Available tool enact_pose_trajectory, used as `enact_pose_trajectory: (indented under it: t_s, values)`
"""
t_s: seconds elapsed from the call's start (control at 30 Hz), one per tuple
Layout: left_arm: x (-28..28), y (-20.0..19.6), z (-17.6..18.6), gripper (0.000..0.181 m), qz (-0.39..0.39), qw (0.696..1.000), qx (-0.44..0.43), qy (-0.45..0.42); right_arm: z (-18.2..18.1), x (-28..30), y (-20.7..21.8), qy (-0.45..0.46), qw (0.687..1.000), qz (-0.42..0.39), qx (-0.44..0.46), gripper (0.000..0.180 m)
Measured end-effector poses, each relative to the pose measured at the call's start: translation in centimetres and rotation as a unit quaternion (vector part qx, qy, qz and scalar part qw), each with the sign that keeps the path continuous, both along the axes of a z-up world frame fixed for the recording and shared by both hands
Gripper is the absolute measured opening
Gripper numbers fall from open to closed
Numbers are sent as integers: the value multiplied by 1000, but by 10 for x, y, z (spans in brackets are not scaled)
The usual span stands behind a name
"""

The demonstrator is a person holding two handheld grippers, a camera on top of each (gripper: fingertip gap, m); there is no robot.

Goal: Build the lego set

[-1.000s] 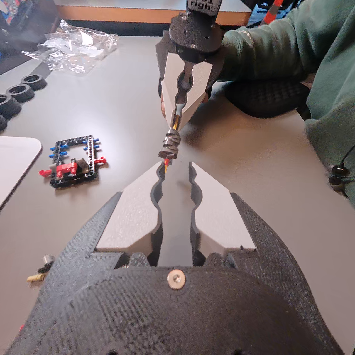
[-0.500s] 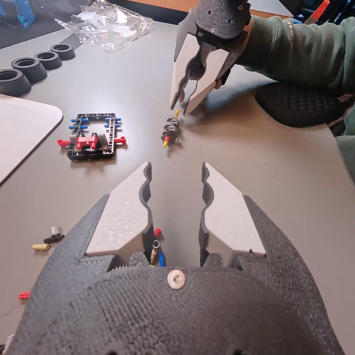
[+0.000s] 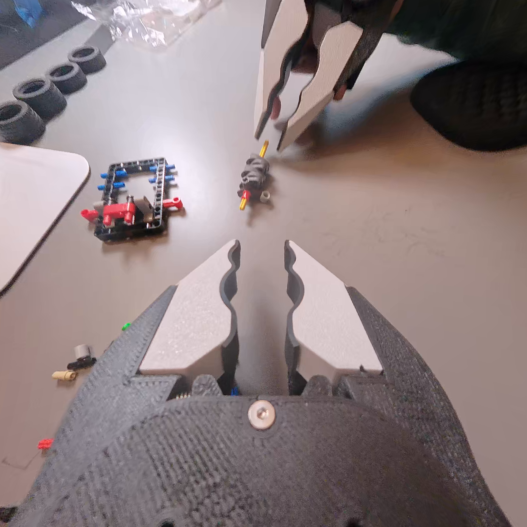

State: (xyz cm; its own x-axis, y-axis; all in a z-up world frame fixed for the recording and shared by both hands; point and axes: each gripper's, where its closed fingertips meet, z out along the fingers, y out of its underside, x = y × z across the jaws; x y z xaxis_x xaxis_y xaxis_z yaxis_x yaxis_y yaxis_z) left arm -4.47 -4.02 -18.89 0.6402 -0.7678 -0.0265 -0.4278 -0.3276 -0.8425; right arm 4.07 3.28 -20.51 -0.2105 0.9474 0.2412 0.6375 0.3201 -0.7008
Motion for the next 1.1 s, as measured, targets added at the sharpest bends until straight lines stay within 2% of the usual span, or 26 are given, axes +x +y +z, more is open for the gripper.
enact_pose_trajectory:
  t_s: [0.1, 0.2, 0.33, 0.4, 0.5, 0.7, 1.03, 1.1]
  values:
    - [3, 6, 15, 40, 18, 999, 25, -38, -6, -1, 0, -6, 1000, 3, 6, 20]
    - [-2, 14, 31, 55, 49, 995, 51, -74, -6, -5, 5, -10, 999, -1, 32, 5]
    - [-8, 23, 40, 71, 84, 989, 69, -105, -9, -2, 10, -22, 998, 5, 56, 2]
    - [-7, 25, 42, 63, 88, 987, 73, -110, -9, 5, 14, -27, 998, 8, 61, 2]
    - [-7, 25, 40, 29, 89, 988, 84, -96, -8, 13, 20, -16, 998, 5, 61, 2]
    - [-13, 29, 36, 9, 108, 985, 87, -99, -5, 9, 12, 9, 996, 34, 77, 2]
    - [-24, 28, 40, 9, 112, 983, 108, -99, -5, -1, 8, 34, 995, 33, 89, 3]
    - [-27, 28, 45, 12, 116, 980, 124, -103, -4, -1, 8, 41, 996, 30, 77, 8]
